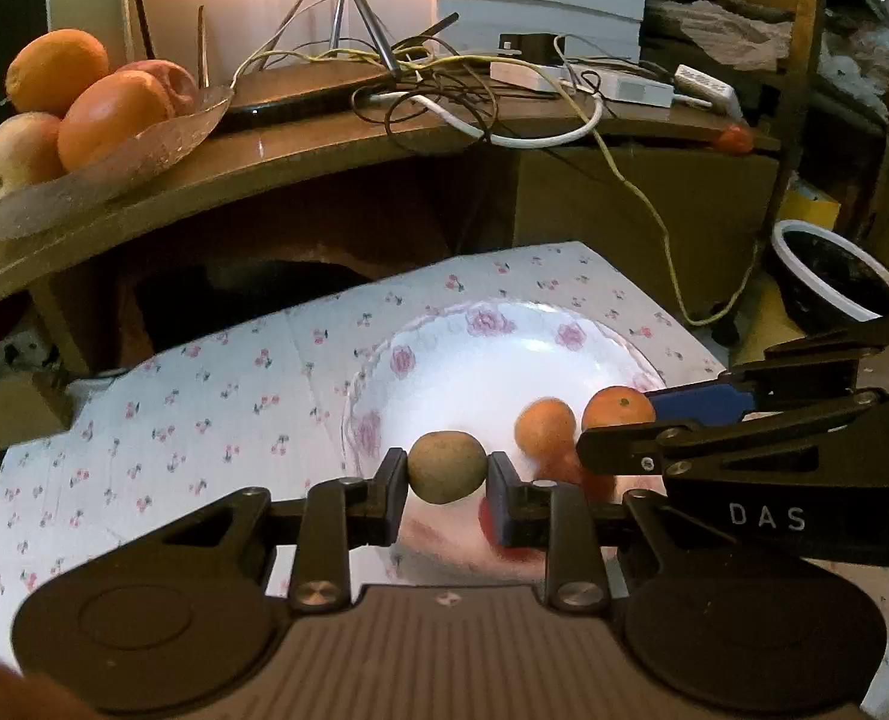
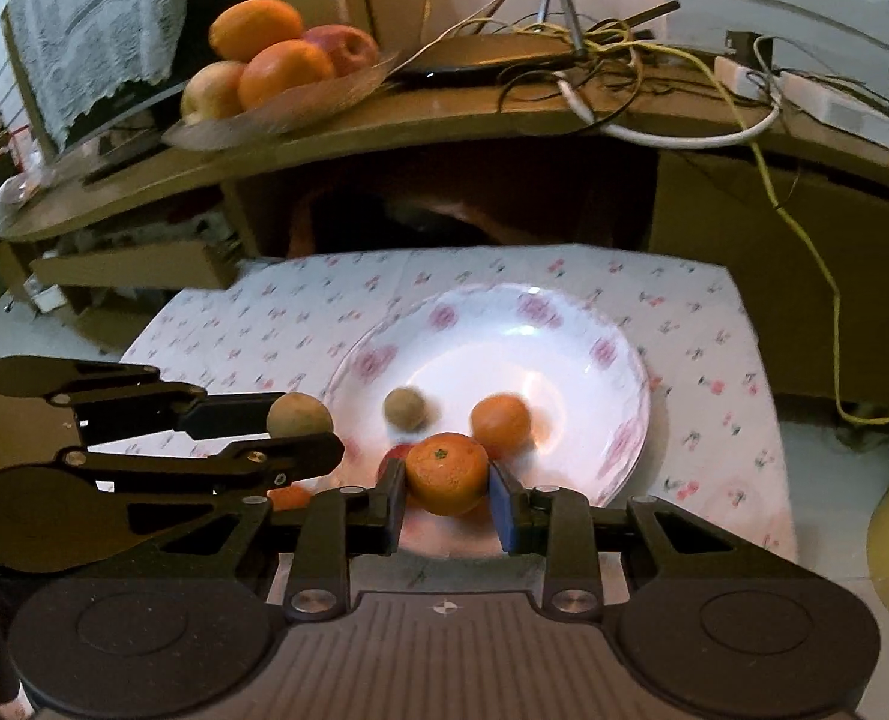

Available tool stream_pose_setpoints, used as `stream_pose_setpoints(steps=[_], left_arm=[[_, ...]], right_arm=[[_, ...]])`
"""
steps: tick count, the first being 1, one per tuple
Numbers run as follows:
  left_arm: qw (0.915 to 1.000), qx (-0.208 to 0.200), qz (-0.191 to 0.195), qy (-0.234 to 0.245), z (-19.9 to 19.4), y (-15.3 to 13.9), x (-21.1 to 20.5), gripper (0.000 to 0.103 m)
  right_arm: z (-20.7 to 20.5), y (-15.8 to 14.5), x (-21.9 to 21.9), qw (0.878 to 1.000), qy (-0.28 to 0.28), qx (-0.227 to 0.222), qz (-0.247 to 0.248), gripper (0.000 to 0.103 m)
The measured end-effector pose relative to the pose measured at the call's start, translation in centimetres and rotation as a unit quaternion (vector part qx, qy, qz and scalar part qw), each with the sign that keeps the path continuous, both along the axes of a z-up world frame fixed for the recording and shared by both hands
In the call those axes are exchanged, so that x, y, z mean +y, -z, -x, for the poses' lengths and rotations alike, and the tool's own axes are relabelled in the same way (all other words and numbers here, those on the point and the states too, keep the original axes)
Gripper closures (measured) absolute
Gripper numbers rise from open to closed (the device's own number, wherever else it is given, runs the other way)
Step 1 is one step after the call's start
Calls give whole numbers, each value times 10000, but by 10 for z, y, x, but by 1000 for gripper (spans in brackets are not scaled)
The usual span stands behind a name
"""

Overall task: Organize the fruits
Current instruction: 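Carry the tan fruit and the mandarin over the white bowl, then open both tools to release the fruits into the bowl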

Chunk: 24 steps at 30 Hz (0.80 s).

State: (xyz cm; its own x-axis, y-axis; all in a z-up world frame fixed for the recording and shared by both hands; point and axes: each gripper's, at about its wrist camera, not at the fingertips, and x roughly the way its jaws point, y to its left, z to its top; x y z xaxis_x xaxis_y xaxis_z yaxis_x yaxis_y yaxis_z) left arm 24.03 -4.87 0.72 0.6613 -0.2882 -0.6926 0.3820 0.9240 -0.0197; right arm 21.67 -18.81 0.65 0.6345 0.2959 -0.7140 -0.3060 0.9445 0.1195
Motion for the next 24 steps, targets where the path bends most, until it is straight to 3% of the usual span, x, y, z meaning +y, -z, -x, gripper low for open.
stream_pose_setpoints(steps=[24], left_arm=[[9999, 63, 15, -133, -51, 27, -8, 71]], right_arm=[[-60, 23, -7, 9995, 224, -63, 199, 69]])
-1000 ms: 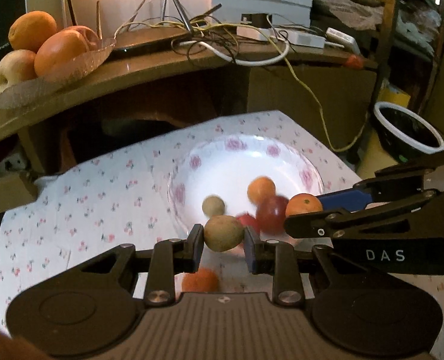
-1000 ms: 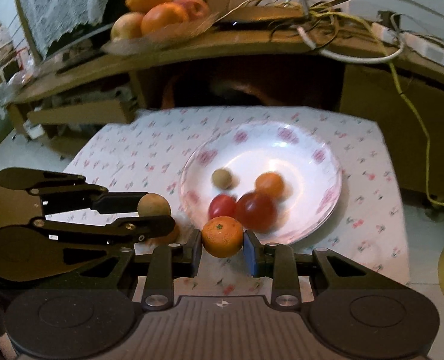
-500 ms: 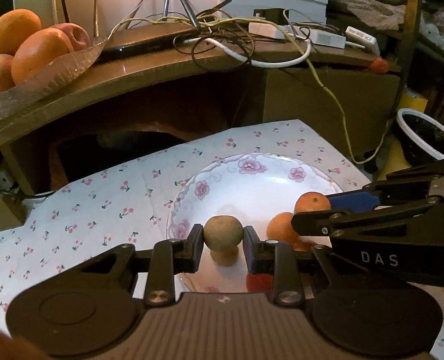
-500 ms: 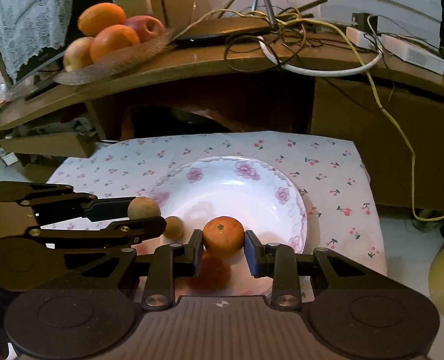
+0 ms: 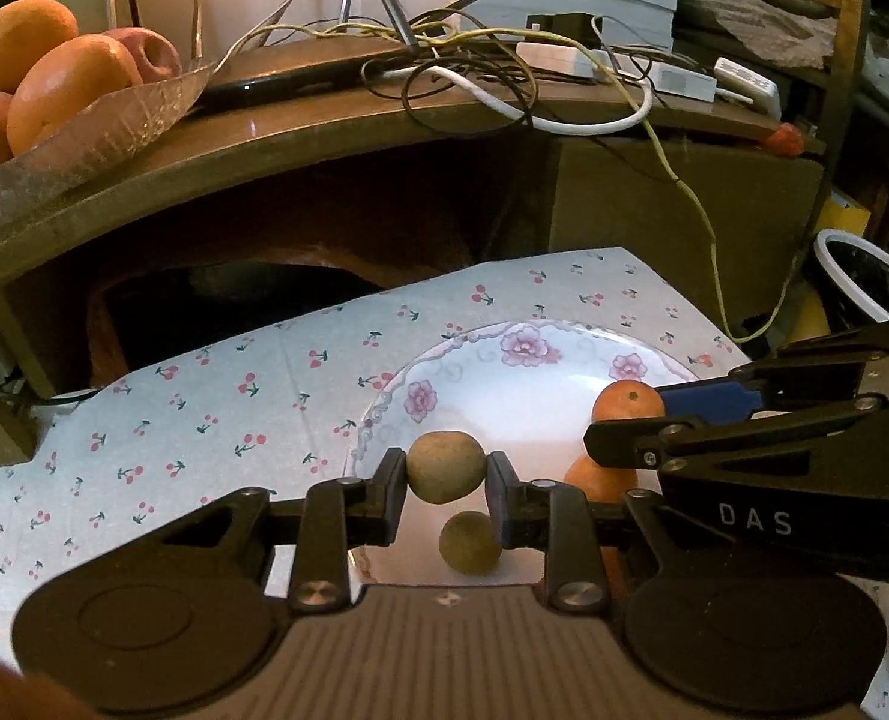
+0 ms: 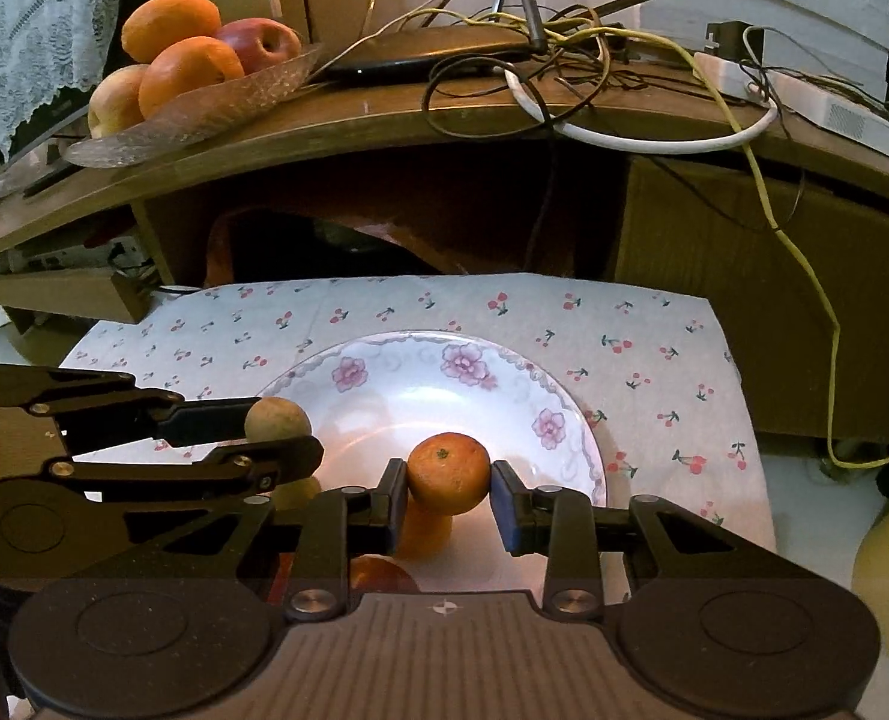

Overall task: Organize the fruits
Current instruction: 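Open both tools to release the fruits into the bowl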

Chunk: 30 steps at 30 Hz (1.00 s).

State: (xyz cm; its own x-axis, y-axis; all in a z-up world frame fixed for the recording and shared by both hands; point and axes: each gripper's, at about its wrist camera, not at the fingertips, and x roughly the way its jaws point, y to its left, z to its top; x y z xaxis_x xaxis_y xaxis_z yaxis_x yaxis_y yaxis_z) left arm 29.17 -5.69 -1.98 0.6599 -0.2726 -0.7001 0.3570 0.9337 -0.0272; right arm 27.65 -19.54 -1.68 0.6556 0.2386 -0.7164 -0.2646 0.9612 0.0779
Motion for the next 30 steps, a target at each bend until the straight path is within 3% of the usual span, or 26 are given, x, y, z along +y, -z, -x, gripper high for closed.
stream_pose_setpoints(steps=[18, 30], left_arm=[[10000, -2, -10, -51, -1, 0, 1, 69], [9996, -132, 48, -224, 5, -17, 15, 68]], right_arm=[[-7, 1, 0, 10000, 5, 2, -75, 67], [-2, -7, -3, 9998, 70, -109, -164, 64]])
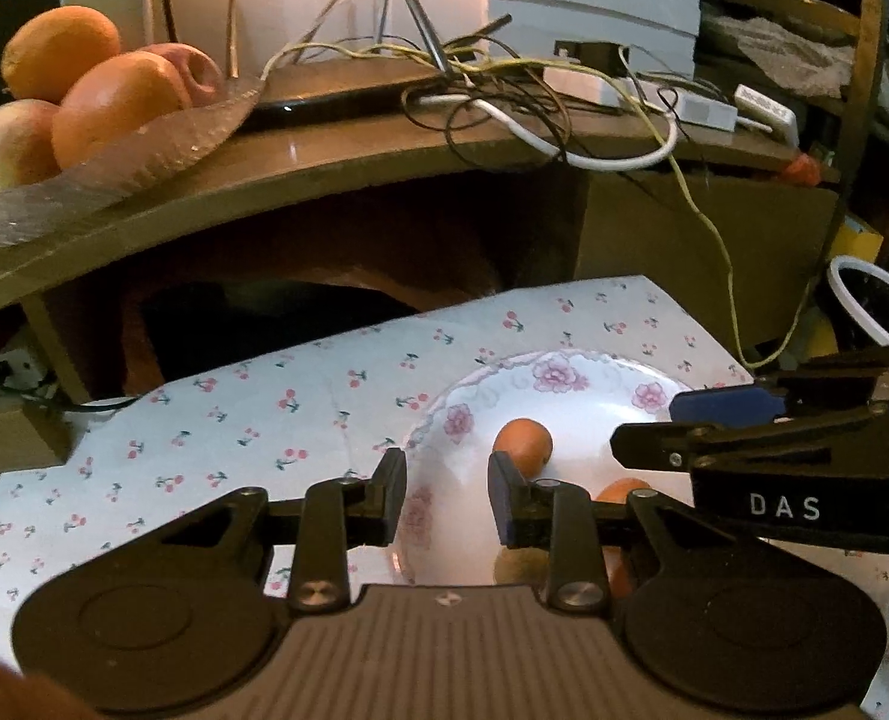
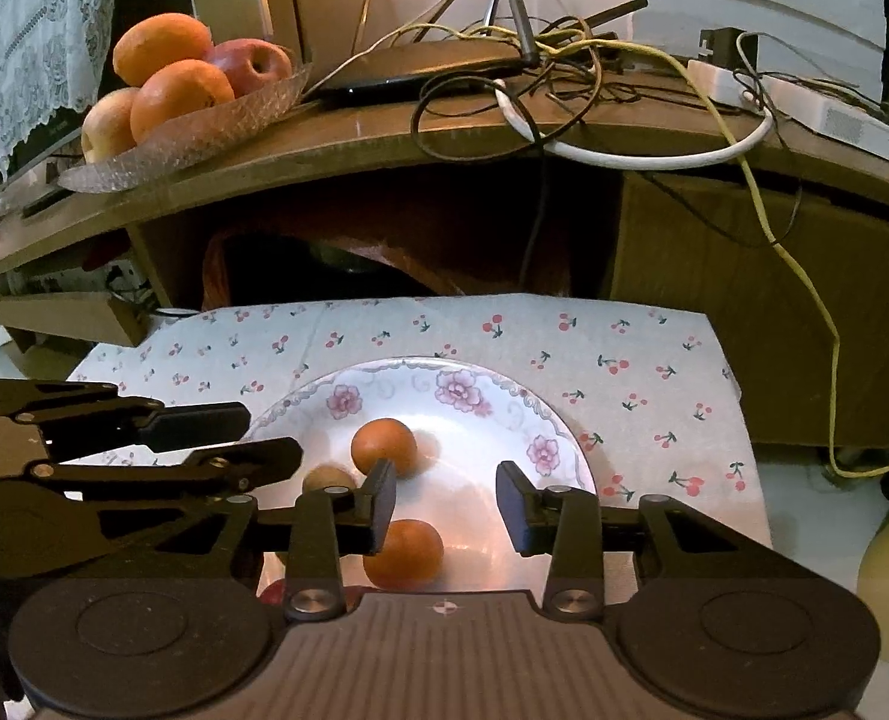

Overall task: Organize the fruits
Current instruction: 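Open both tools to release the fruits into the bowl, then grasp a red tomato with the left tool while the right tool grasps a mandarin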

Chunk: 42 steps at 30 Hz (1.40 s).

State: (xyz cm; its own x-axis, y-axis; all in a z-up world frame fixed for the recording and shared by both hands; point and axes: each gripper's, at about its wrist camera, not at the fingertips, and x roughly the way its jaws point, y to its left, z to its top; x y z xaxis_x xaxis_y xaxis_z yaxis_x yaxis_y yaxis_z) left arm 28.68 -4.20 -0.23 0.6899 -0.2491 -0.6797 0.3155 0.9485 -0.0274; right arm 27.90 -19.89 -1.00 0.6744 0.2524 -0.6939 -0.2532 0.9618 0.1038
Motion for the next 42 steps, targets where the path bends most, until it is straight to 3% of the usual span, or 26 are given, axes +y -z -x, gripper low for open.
stream_pose_setpoints(steps=[13, 23, 31, 42], left_arm=[[9998, -21, 13, -219, 41, -20, 30, 64], [9990, 254, 50, -370, 95, -20, 71, 62], [9984, 473, -158, -265, 111, -4, 90, 62], [9974, 601, -331, 239, 113, 9, 87, 62]], right_arm=[[31, -16, 14, 9994, -316, -37, -149, 63], [80, -13, 47, 9952, -919, 230, -251, 63], [89, 16, 75, 9918, -1121, 591, -150, 62], [71, 42, 92, 9912, -1156, 649, -13, 61]])
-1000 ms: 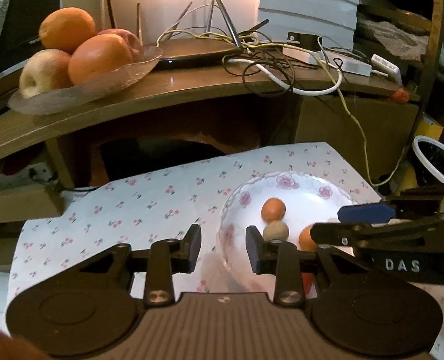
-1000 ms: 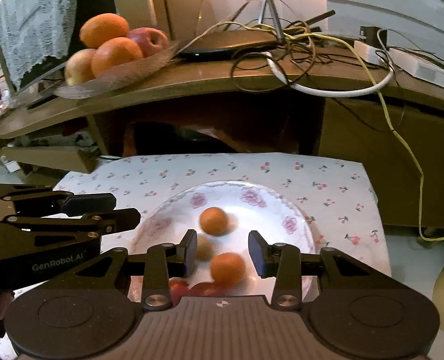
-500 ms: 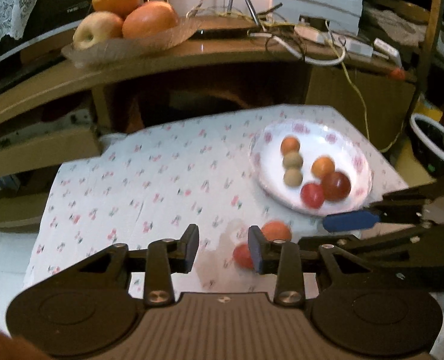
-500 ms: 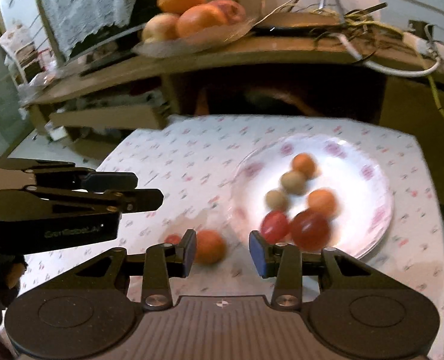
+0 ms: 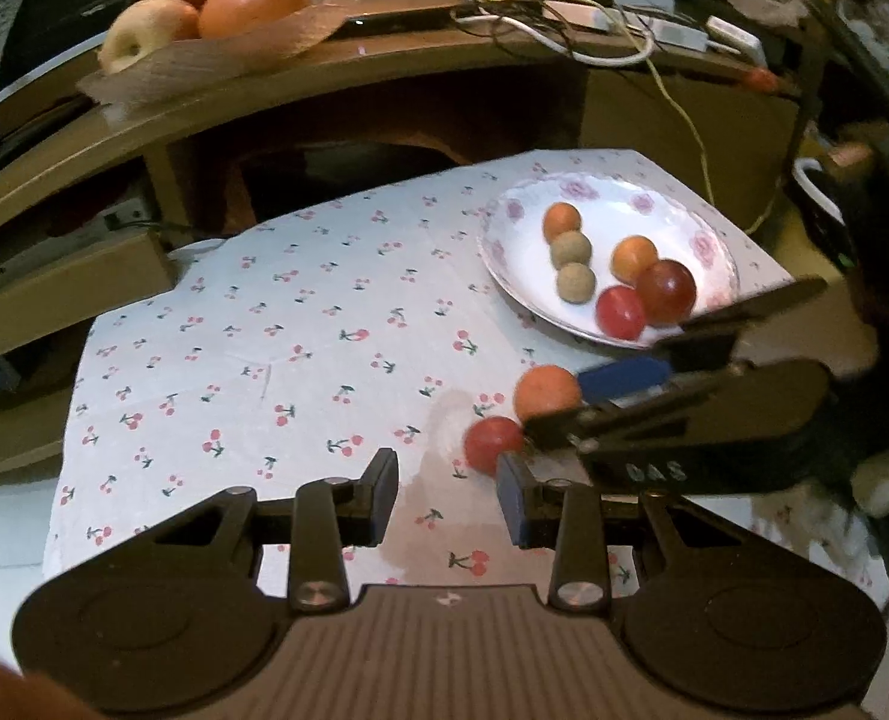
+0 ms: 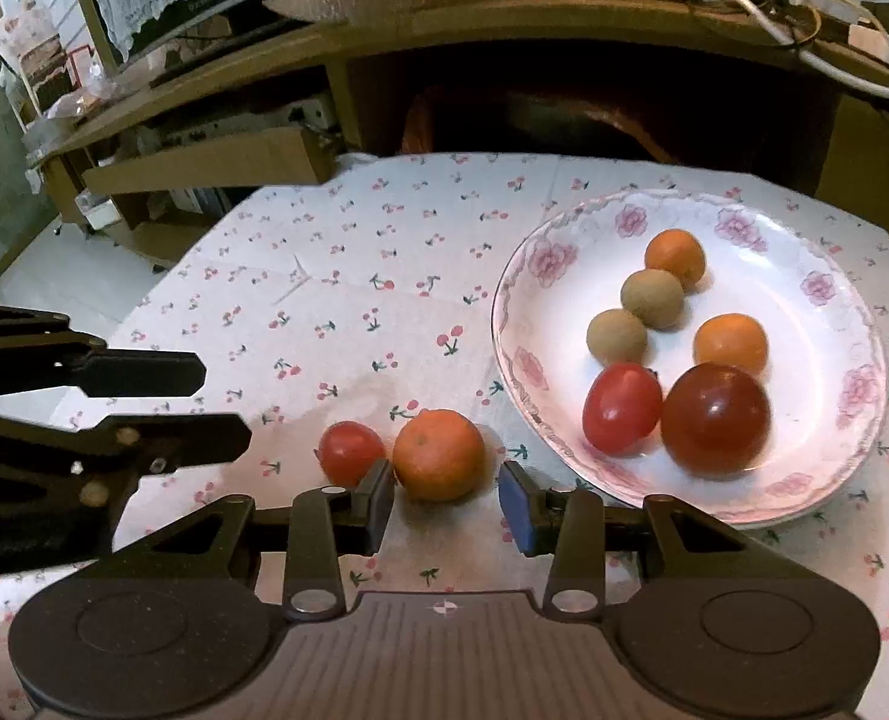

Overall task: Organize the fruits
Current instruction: 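Grasp a red tomato with the left tool while the right tool grasps a mandarin, then carry the red tomato and the mandarin up and over the white bowl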

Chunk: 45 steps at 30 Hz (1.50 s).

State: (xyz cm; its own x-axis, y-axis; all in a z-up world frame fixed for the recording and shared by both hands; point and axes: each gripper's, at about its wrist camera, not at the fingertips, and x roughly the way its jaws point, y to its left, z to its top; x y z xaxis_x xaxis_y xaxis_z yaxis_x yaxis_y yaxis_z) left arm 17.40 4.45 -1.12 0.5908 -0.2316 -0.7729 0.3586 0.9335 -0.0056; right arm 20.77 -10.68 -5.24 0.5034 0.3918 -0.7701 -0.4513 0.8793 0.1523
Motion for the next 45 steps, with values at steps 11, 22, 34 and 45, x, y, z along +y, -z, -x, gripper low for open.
stream_pose_setpoints(steps=[11, 22, 34, 45], left_arm=[[9997, 126, 6, 190, -7, 12, -4, 62], [9992, 209, 344, -60, -33, 36, -14, 62], [9993, 280, 251, -79, -28, 34, -27, 70], [9984, 446, -62, 344, 39, 28, -44, 70]], right_arm=[[-9, 0, 5, 9997, -224, 41, 50, 69], [25, -12, -26, 9993, 89, 276, 254, 69], [57, -14, -62, 9958, 739, 471, 262, 68], [69, -17, -70, 9974, 483, 400, 358, 68]])
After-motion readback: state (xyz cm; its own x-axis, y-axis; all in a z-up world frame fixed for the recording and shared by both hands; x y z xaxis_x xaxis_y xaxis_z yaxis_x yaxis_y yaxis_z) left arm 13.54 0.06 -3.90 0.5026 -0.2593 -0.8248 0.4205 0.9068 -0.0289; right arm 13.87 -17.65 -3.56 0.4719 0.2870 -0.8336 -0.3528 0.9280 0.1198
